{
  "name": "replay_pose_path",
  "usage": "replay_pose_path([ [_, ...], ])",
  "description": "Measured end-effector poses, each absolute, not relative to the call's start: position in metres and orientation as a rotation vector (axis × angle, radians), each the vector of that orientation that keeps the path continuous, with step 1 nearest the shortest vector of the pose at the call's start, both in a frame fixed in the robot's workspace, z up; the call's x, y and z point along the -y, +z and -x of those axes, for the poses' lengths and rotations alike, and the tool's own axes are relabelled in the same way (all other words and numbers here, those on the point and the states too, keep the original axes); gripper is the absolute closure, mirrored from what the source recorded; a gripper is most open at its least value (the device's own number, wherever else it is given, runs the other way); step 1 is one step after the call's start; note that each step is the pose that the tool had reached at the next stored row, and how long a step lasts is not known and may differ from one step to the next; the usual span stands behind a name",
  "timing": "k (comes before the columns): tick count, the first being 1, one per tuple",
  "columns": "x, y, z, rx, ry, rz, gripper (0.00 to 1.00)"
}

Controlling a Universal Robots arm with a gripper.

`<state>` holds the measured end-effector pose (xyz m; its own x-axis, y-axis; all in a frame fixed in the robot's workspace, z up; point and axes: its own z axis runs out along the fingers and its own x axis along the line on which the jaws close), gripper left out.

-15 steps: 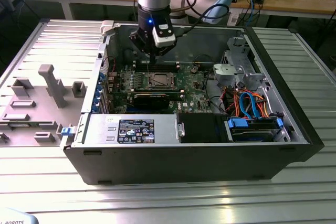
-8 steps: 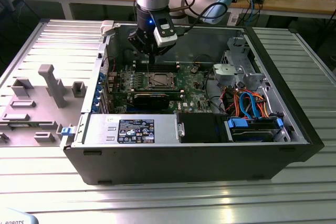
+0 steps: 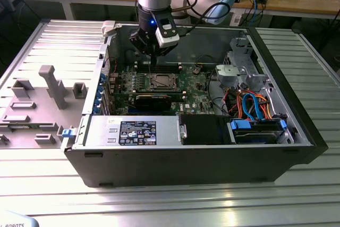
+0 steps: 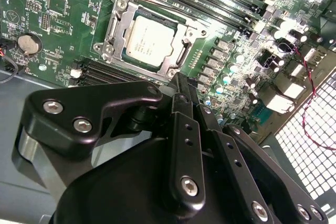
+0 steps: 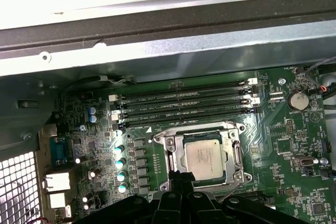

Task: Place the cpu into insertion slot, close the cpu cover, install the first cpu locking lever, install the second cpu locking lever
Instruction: 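Install the first cpu locking lever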

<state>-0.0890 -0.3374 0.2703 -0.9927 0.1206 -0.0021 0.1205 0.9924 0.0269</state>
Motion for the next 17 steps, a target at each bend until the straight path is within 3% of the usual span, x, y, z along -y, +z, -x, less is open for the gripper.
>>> replay_pose_path([
  [17,0.337,0.269,0.114,-3.138,0.042,-0.014,0.89],
])
